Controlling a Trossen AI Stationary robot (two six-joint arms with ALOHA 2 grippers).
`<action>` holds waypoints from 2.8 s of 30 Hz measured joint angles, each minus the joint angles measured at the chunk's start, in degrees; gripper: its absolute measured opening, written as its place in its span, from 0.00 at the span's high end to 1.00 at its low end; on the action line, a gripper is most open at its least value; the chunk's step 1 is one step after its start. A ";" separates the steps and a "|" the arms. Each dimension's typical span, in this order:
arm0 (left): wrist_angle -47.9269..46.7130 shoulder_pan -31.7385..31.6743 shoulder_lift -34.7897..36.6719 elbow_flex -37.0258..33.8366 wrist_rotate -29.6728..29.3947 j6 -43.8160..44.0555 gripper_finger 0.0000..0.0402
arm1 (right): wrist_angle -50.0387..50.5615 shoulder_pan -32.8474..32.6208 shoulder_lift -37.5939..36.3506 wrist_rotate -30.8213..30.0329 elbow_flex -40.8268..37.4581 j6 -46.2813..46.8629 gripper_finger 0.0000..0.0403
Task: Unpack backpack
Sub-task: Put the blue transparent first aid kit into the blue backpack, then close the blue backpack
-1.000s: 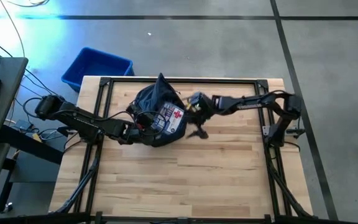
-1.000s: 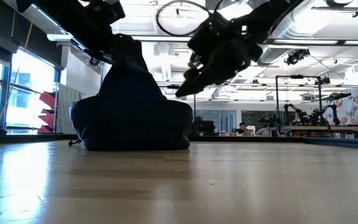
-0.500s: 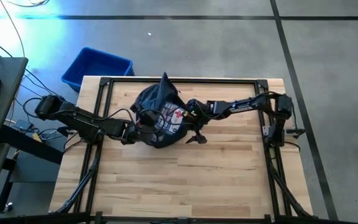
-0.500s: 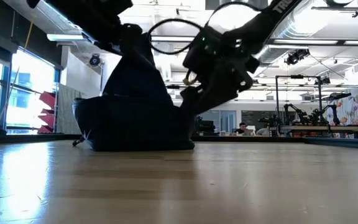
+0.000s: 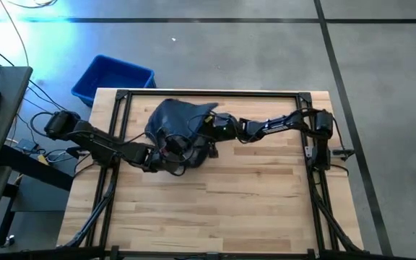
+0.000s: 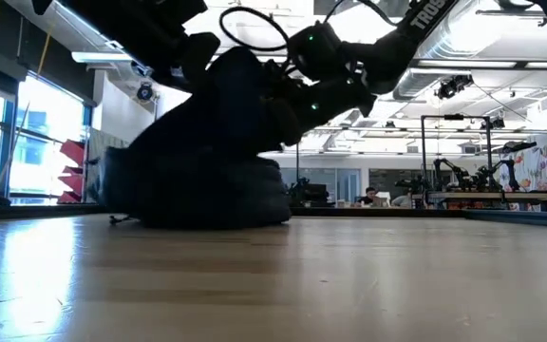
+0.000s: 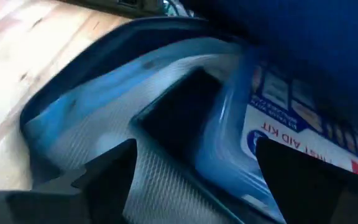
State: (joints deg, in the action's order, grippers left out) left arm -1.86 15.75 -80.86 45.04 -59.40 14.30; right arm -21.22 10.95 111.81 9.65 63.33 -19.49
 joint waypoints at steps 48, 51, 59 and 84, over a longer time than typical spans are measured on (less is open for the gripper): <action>-60.24 7.94 -9.80 25.30 27.87 -0.31 0.55 | 0.33 -19.56 -41.32 -9.60 -37.94 16.19 0.22; -60.15 6.55 -10.27 22.20 32.00 0.07 0.55 | 0.25 -19.80 -40.42 -9.54 -37.99 16.81 0.22; -51.68 4.85 -12.96 18.32 29.77 1.51 0.61 | 0.00 -19.84 -38.03 -9.51 -37.99 18.11 0.22; -19.93 -1.64 -33.63 49.62 38.37 -29.34 0.87 | -4.90 -26.53 -38.32 -25.09 -37.86 12.64 0.22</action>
State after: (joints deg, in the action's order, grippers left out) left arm -21.79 14.11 -114.49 94.66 -21.03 -15.04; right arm -26.12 -15.58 73.49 -15.44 25.47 -6.85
